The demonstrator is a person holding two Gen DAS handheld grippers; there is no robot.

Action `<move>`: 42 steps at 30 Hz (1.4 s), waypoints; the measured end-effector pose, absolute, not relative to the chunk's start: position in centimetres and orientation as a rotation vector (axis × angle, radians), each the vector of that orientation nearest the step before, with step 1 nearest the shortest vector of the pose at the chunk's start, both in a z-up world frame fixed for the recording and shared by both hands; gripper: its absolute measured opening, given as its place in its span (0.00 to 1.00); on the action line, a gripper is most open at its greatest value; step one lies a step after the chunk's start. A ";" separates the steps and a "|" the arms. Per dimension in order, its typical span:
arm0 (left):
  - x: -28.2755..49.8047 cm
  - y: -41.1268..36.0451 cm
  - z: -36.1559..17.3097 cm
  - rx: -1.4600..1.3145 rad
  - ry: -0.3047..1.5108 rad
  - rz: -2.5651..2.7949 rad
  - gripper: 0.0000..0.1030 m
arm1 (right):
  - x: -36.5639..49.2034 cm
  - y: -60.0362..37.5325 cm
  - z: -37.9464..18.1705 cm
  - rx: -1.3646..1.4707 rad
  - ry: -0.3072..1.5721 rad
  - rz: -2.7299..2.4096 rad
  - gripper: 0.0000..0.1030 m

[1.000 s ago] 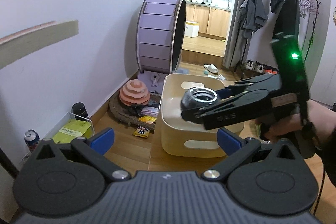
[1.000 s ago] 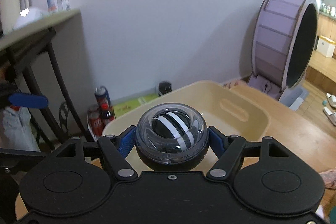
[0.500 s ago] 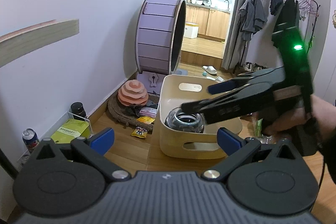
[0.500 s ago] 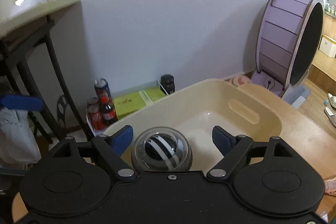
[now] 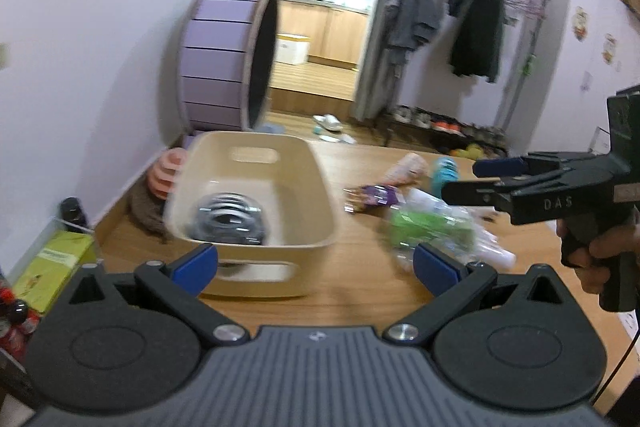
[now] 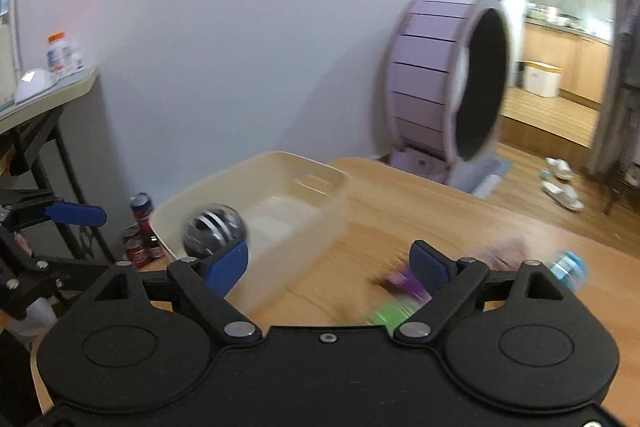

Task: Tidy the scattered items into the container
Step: 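Move the right gripper to the blue-capped toothpick jar and grasp it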

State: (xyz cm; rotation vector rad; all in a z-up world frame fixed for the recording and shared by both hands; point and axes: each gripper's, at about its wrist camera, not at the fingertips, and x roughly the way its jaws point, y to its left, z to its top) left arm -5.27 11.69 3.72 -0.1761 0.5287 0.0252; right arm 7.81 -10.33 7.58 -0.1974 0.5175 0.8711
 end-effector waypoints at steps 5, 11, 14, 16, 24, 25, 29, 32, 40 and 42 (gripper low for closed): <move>-4.3 9.7 3.1 -0.161 0.530 -0.015 1.00 | 6.7 -14.1 6.1 -0.163 0.557 0.803 0.86; -4.0 8.7 2.6 -0.171 0.538 -0.055 1.00 | 4.1 -14.9 3.5 -0.167 0.564 0.783 0.86; -3.8 8.2 2.3 -0.156 0.542 -0.055 1.00 | 3.5 -14.8 2.4 -0.149 0.567 0.776 0.86; -3.9 8.0 2.2 -0.144 0.540 -0.053 1.00 | 2.8 -15.5 1.7 -0.145 0.555 0.768 0.86; -3.8 7.7 2.1 -0.132 0.534 -0.048 1.00 | 1.8 -14.2 -0.7 -0.251 0.555 0.748 0.84; -3.7 7.7 2.1 -0.131 0.534 -0.046 1.00 | 1.8 -14.1 -0.9 -0.264 0.560 0.746 0.80; -3.7 7.7 2.0 -0.136 0.535 -0.044 1.00 | 2.0 -14.0 -1.5 -0.272 0.590 0.749 0.59; -3.7 7.8 2.0 -0.139 0.538 -0.041 1.00 | 1.7 -14.3 -1.3 -0.268 0.585 0.764 0.49; -3.5 7.7 1.8 -0.133 0.549 -0.048 1.00 | 1.0 -15.7 0.8 -0.254 0.508 0.796 0.49; -3.4 7.6 1.7 -0.130 0.553 -0.050 1.00 | 1.0 -16.3 1.6 -0.234 0.493 0.807 0.48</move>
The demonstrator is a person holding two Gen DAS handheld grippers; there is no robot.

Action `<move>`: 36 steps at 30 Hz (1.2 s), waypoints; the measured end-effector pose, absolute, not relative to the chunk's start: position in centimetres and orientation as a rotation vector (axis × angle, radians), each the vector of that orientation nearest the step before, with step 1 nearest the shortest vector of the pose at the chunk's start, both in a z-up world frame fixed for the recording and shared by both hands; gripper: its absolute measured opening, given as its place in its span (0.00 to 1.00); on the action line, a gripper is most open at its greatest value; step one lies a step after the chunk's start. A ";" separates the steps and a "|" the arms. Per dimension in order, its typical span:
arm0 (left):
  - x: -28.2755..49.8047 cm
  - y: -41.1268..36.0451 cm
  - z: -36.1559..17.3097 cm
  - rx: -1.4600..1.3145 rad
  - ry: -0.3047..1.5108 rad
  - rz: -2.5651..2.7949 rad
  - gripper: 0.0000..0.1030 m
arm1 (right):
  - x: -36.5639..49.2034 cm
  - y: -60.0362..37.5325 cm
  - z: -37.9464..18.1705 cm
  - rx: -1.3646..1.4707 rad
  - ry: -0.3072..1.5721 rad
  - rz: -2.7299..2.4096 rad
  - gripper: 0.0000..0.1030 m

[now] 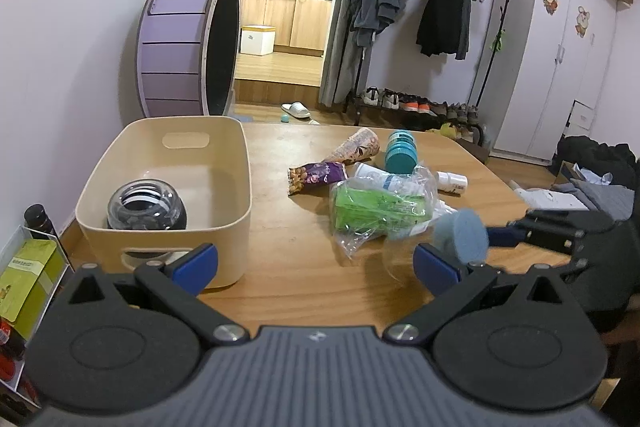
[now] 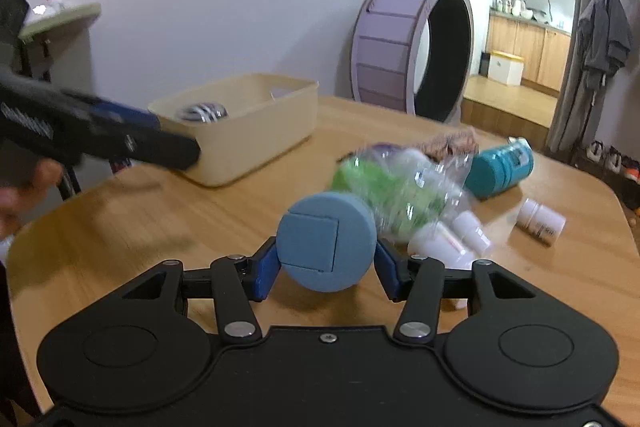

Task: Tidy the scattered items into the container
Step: 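Move the right gripper to the blue-capped toothpick jar and grasp it, then pass the toothpick jar from the right gripper into the left gripper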

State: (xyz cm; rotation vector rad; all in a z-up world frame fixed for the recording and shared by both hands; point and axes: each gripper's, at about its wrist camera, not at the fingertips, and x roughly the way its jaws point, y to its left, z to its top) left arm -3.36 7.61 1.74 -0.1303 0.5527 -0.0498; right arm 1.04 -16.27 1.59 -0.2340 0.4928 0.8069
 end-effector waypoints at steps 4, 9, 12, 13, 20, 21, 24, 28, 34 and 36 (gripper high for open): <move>-3.1 7.5 1.6 -0.129 0.557 -0.053 1.00 | 1.5 -17.1 2.5 -0.180 0.474 0.818 0.48; -2.7 7.1 1.4 -0.129 0.563 -0.066 1.00 | 2.4 -17.0 2.3 -0.160 0.488 0.823 0.49; -2.4 7.0 1.2 -0.157 0.577 -0.103 1.00 | 3.0 -17.4 2.5 -0.102 0.485 0.836 0.56; -2.3 7.1 1.1 -0.178 0.582 -0.129 1.00 | 3.1 -17.7 2.7 -0.099 0.485 0.838 0.58; -2.3 6.1 1.0 -0.208 0.513 -0.221 0.99 | 3.6 -20.7 3.8 -0.068 0.469 0.803 0.73; -2.2 5.9 1.0 -0.208 0.516 -0.223 0.98 | 3.6 -21.2 3.9 -0.058 0.466 0.795 0.77; -1.7 4.9 0.7 -0.190 0.521 -0.235 0.97 | 3.9 -22.7 4.3 -0.027 0.462 0.796 0.84; -1.1 3.7 0.3 -0.177 0.519 -0.241 0.92 | 4.1 -24.2 4.7 0.005 0.457 0.803 0.92; -0.2 2.2 -0.3 -0.138 0.515 -0.270 0.81 | 4.3 -25.9 4.6 0.059 0.449 0.779 0.94; 0.2 1.7 -0.4 -0.142 0.513 -0.282 0.79 | 4.4 -26.2 4.3 0.060 0.455 0.773 0.94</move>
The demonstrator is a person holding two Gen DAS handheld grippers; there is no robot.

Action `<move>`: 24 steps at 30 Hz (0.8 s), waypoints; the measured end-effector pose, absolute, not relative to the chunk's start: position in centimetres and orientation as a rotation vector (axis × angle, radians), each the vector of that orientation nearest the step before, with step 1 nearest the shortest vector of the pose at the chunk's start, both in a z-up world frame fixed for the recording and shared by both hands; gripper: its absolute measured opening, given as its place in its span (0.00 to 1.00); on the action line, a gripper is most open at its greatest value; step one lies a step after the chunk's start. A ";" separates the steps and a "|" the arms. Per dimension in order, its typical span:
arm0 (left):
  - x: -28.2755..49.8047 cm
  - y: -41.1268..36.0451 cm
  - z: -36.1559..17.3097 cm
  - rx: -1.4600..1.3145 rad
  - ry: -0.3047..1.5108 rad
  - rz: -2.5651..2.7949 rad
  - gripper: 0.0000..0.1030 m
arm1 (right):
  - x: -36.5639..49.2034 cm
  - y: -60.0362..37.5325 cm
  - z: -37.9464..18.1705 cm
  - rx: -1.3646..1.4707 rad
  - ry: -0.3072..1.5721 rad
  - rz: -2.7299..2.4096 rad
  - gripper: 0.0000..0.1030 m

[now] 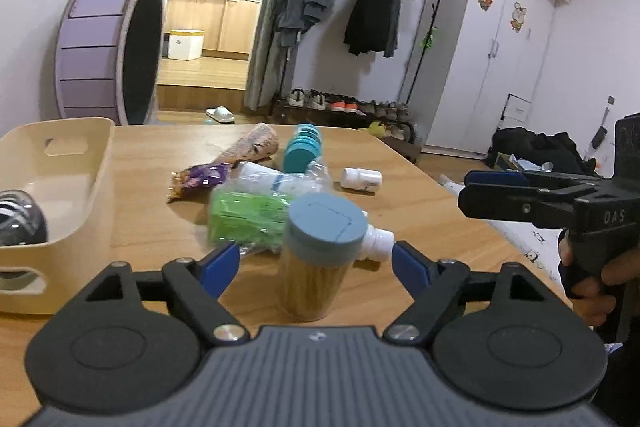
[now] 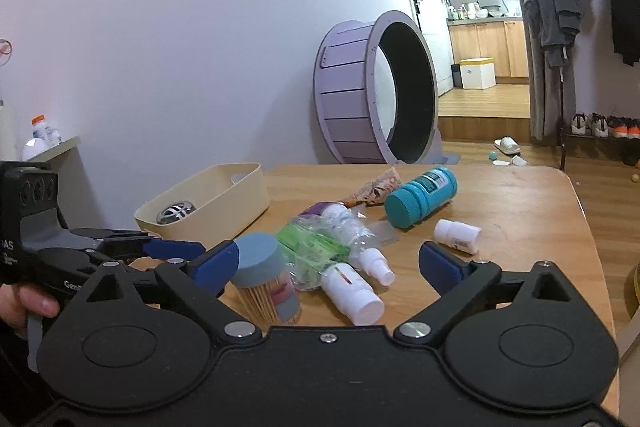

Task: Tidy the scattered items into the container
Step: 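Pass the toothpick jar from the right gripper into the left gripper, then carry the toothpick jar with the left gripper and release it in the basket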

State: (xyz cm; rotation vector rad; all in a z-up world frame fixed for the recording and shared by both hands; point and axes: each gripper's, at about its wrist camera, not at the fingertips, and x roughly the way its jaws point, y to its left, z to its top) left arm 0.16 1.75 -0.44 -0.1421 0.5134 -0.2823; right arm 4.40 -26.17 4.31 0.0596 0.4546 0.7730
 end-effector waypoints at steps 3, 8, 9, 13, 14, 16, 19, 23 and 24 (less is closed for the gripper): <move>0.5 1.3 -0.6 -0.141 0.496 -0.283 0.79 | 4.4 -26.7 4.3 0.067 0.453 0.770 0.94; 1.4 0.6 -0.9 -0.116 0.496 -0.268 0.77 | 4.2 -27.5 4.4 0.082 0.440 0.767 0.94; 1.5 0.4 -0.9 -0.111 0.497 -0.263 0.75 | 4.2 -27.7 4.4 0.084 0.440 0.766 0.94; 1.9 -0.2 -1.2 -0.084 0.493 -0.239 0.71 | 4.2 -27.8 4.3 0.084 0.443 0.762 0.94; 2.0 -0.3 -1.2 -0.083 0.492 -0.239 0.67 | 4.2 -27.8 4.3 0.083 0.443 0.762 0.94; 2.2 -0.3 -1.2 -0.083 0.496 -0.236 0.53 | 4.1 -27.8 4.3 0.082 0.443 0.765 0.94; 2.2 -0.3 -1.4 -0.075 0.494 -0.239 0.49 | 4.0 -27.7 4.3 0.079 0.443 0.769 0.94; 1.9 -0.1 -1.1 -0.085 0.495 -0.244 0.48 | 4.0 -27.4 4.3 0.074 0.445 0.771 0.94; 1.7 0.0 -0.8 -0.089 0.488 -0.247 0.48 | 4.0 -27.3 4.3 0.075 0.444 0.774 0.94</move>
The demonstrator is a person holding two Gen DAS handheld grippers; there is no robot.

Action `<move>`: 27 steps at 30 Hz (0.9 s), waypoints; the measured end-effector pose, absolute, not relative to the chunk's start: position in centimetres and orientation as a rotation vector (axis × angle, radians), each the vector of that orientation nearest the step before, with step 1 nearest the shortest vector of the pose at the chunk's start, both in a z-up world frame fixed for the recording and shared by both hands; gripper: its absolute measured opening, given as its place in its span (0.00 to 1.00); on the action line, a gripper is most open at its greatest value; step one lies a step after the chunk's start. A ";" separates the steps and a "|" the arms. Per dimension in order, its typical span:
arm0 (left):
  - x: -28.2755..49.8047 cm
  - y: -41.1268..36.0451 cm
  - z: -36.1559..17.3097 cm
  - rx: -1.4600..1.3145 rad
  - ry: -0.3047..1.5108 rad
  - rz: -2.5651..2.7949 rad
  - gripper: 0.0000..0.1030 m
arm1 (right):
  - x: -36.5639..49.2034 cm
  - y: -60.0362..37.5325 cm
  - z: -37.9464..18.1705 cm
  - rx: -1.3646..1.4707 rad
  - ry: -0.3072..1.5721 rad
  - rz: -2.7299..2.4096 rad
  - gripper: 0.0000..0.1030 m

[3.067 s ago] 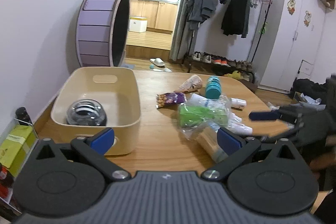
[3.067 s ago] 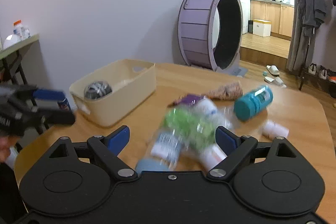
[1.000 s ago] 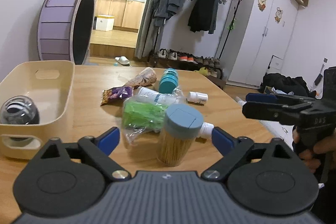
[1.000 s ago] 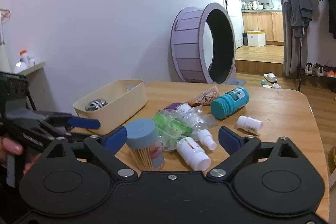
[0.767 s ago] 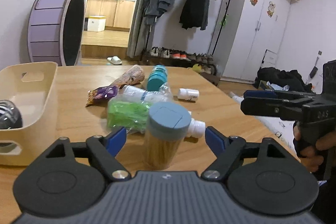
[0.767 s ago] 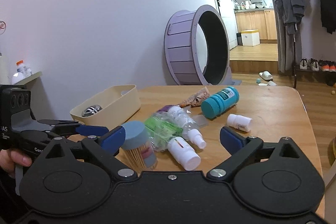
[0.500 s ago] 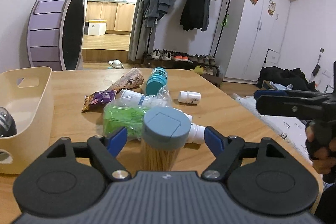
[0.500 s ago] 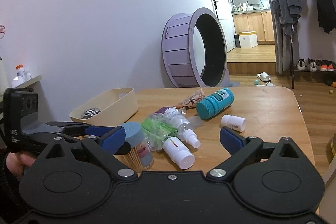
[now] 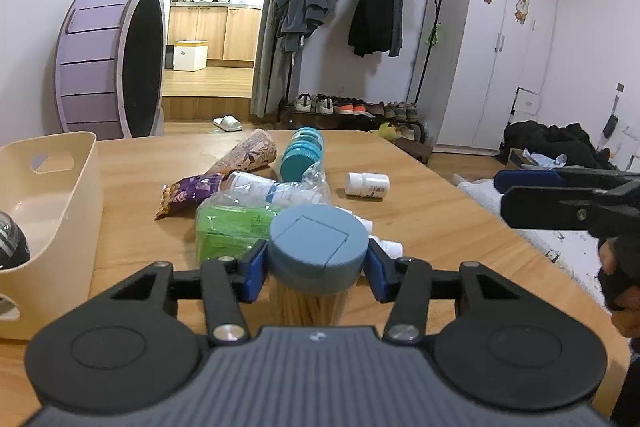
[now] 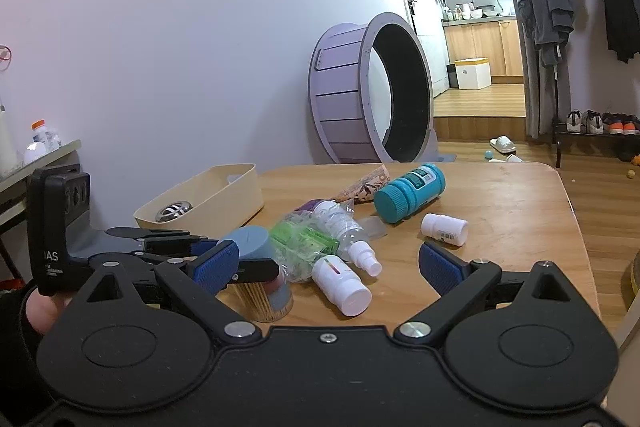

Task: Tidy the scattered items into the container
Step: 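Carry the toothpick jar with the left gripper and release it in the basket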

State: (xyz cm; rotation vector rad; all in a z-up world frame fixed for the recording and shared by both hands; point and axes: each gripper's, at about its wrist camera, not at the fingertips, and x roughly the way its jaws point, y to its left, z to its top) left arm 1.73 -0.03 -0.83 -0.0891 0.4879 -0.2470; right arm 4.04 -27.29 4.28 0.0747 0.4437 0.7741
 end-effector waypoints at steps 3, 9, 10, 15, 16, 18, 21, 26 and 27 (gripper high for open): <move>1.1 0.6 0.3 -0.100 0.456 -0.245 0.48 | 4.1 -27.3 4.4 0.088 0.439 0.784 0.94; 0.5 4.2 3.7 -0.127 0.389 -0.179 0.48 | 4.5 -26.7 4.5 0.113 0.440 0.798 0.94; 0.6 5.1 4.2 -0.130 0.380 -0.160 0.48 | 4.6 -26.5 4.5 0.116 0.439 0.802 0.94; 1.7 10.0 6.1 -0.115 0.367 -0.041 0.48 | 5.0 -24.9 4.4 0.115 0.437 0.819 0.94; 2.1 10.9 6.3 -0.112 0.365 -0.018 0.48 | 5.0 -24.4 4.3 0.107 0.437 0.824 0.94; 2.9 12.8 6.6 -0.101 0.372 0.026 0.48 | 5.1 -23.7 4.3 0.105 0.432 0.834 0.94; 4.6 15.3 6.2 -0.086 0.384 0.054 0.48 | 5.3 -23.0 4.2 0.126 0.420 0.851 0.94; 7.5 18.3 4.5 -0.083 0.435 0.091 0.48 | 5.7 -22.1 4.1 0.162 0.375 0.863 0.94; 8.2 18.7 4.1 -0.083 0.454 0.103 0.48 | 5.8 -21.9 3.8 0.168 0.374 0.865 0.94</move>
